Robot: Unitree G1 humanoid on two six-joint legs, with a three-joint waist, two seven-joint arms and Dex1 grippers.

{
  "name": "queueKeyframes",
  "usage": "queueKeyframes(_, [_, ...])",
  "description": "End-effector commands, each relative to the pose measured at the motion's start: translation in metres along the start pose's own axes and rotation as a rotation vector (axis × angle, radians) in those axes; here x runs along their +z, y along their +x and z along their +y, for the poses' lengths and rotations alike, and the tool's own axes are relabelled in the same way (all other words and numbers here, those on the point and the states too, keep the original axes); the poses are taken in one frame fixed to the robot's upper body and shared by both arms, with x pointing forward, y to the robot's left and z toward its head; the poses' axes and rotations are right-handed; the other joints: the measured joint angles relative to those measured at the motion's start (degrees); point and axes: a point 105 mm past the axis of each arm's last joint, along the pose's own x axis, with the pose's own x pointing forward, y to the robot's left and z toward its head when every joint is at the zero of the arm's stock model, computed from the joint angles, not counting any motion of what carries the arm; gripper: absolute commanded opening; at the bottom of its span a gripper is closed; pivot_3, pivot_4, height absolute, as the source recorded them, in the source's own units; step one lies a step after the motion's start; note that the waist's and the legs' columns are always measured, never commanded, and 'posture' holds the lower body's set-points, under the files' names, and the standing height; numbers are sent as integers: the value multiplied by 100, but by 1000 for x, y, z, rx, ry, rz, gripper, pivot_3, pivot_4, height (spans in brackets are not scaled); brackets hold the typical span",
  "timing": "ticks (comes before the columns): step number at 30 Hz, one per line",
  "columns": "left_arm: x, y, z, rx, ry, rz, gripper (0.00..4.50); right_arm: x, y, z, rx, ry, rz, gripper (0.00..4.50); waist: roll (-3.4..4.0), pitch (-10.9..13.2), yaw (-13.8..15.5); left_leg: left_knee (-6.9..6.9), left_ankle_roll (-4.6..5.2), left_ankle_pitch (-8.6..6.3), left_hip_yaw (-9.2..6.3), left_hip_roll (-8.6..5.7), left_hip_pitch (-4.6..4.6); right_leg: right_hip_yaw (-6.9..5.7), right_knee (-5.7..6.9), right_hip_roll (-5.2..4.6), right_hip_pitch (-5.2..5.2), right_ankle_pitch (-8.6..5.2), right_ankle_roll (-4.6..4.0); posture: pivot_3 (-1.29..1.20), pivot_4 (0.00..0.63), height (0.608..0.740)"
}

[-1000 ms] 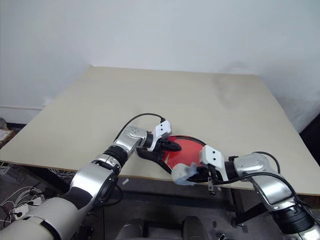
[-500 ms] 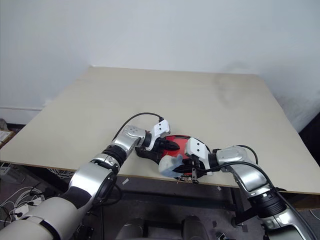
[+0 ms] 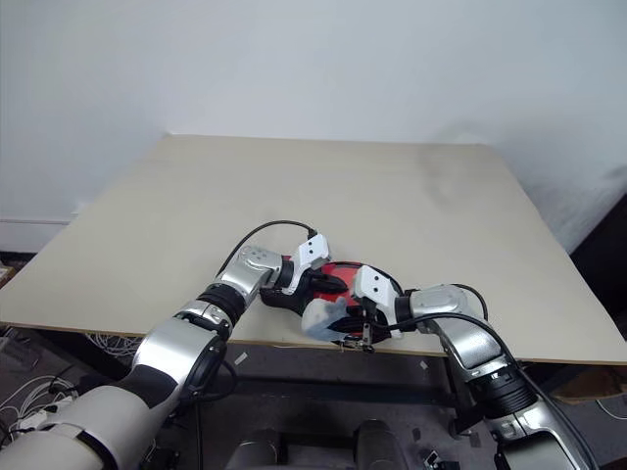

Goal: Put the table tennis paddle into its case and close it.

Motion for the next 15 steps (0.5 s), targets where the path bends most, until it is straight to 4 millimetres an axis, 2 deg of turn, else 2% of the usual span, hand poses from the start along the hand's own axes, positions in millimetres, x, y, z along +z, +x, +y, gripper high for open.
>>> queueKeyframes(1, [7,3,-1,-9,7,-14,149,11,14,-5,-3,-42,-24,99,36,-21,-89,-16,0,0,1,27,-19,-31,-74,5,31,63,7,0,0,740])
queueKeyframes(2, [8,2,0,-6,5,-16,149,12,16,-6,-5,-44,-25,99,56,-43,-100,-54,0,0,-12,67,-71,-68,-245,27,77,260,-7,0,0,740])
queueKeyframes(3, [8,1,1,-2,3,-18,149,12,17,-7,-9,-47,-26,99,-67,-103,-50,-84,1,0,30,152,-143,-96,-235,43,74,340,-44,0,0,740])
queueKeyframes(4, [8,0,2,1,2,-18,149,12,18,-8,-13,-50,-28,99,-112,-100,5,-103,2,-1,169,151,-202,-123,261,-11,-62,120,-145,0,0,740])
queueKeyframes(5, [7,-1,3,6,1,-17,149,13,20,-10,-20,-52,-31,99,-151,-91,51,-118,2,-1,239,116,-175,-13,521,-8,-126,-182,-108,0,0,740])
queueKeyframes(6, [7,-3,4,10,0,-16,149,13,20,-11,-24,-54,-33,99,-145,-83,103,-128,-1,1,245,34,-110,40,598,-22,-175,-289,-131,0,0,740])
queueKeyframes(7, [6,-4,5,13,-2,-13,149,13,21,-12,-26,-55,-35,99,-124,-80,126,-163,3,-2,235,34,-59,36,590,-12,-183,-292,-143,0,0,740])
queueKeyframes(9, [4,-7,6,17,-4,-9,149,13,22,-13,-26,-58,-36,99,-101,-65,109,-144,17,-10,201,46,-13,-38,582,-27,-191,-286,-153,0,0,740])
queueKeyframes(10, [4,-8,6,19,-5,-8,149,13,22,-13,-26,-59,-37,99,-60,-69,78,-71,59,-35,193,55,1,-122,571,-80,-188,-283,-157,0,0,740])
queueKeyframes(11, [4,-9,7,22,-6,-7,149,13,22,-13,-26,-60,-37,99,-16,-71,55,11,103,-63,179,61,-6,-260,545,-157,-163,-272,-165,0,0,740])
queueKeyframes(12, [4,-11,9,29,-9,-6,149,13,22,-13,-27,-61,-37,99,190,-91,-103,49,132,-82,156,67,-17,-352,499,-198,-137,-245,-160,0,0,740])
queueKeyframes(13, [4,-13,10,33,-11,-6,149,13,21,-13,-27,-62,-37,99,245,-136,-101,96,119,-76,13,175,-161,-597,33,-108,41,139,-141,0,0,740])
queueKeyframes(14, [4,-14,11,36,-13,-6,149,13,21,-13,-28,-62,-37,99,132,-147,10,58,114,-78,43,264,-306,-707,226,-100,76,236,-184,0,0,740])
queueKeyframes(15, [4,-15,11,38,-13,-5,149,13,21,-14,-28,-63,-37,99,42,-114,62,26,115,-75,217,250,-413,-580,708,-88,143,-461,-198,0,0,740])
